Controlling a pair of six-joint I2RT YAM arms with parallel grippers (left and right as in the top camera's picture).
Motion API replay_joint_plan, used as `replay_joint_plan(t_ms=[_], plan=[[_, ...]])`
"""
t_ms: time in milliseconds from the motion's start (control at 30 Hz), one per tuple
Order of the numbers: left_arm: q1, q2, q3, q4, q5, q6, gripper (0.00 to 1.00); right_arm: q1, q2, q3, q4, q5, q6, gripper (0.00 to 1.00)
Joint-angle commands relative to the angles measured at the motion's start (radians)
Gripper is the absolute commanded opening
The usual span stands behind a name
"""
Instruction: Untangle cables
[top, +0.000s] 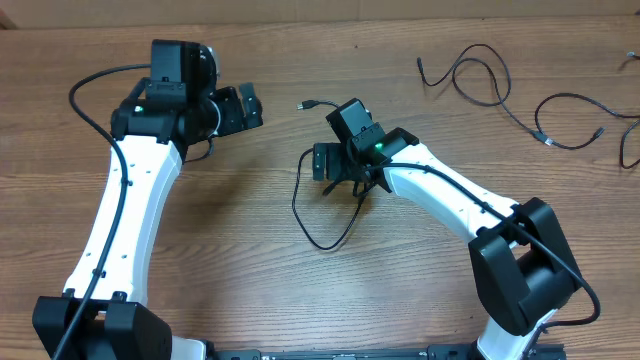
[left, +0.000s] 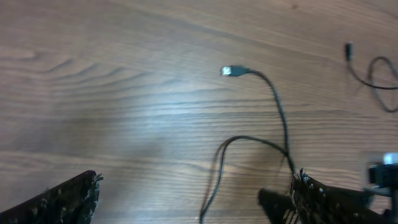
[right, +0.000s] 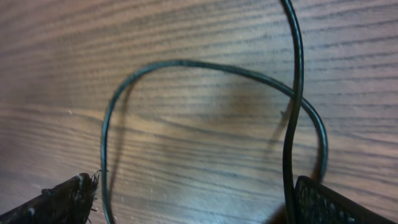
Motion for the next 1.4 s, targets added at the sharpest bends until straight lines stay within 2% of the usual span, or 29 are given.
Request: replay_joint_plan(t_ms=[0,200,267,333,367,467,533,867,1033,1100,1233,1367], plan=[[0.010,-0.007,0.015,-0.029,-0.053,0.025,1.00,-0.006,0.031,0.003,0.023,-0.010,0.058,1.00],[0.010,-0.007,0.014,-0.038,-0.103,0.025,1.00,0.033,0.048,0.003,0.063,-0.019,0.051,0.98],[0.010,-0.007,0.014,-0.042,-0.106,0.025,1.00,0.037,0.050,0.003,0.077,-0.011,0.051,0.83],[0.010,-0.007,0.014,-0.050,-0.106,0.025,1.00,0.037,0.053,0.003,0.080,0.001,0.051,0.52],[0.010,-0.007,0.014,-0.058,-0.106,0.025,1.00,0.037,0.056,0.003,0.079,0.019,0.051,0.40],[0.010,-0.007,0.006,-0.078,-0.102,0.025,1.00,0.037,0.058,0.003,0.080,0.061,0.050,0.26],[0.010,-0.007,-0.010,-0.084,-0.090,0.025,1.00,0.037,0.058,0.003,0.079,0.066,0.051,0.23],[0.010,-0.007,-0.126,-0.061,-0.045,0.020,1.00,0.050,0.058,0.003,0.145,-0.077,0.059,0.26],[0.010,-0.007,-0.153,-0.060,-0.028,0.018,1.00,0.054,0.070,0.003,0.183,-0.076,0.059,0.41],[0.011,-0.007,-0.153,-0.056,-0.030,0.018,1.00,0.055,0.087,0.003,0.194,-0.073,0.063,0.43],[0.012,-0.007,-0.153,-0.037,-0.031,0.018,1.00,0.079,0.117,0.003,0.225,-0.062,0.067,0.67],[0.022,-0.007,-0.153,-0.038,-0.030,0.019,1.00,0.106,0.121,0.005,0.222,0.032,0.092,0.80]])
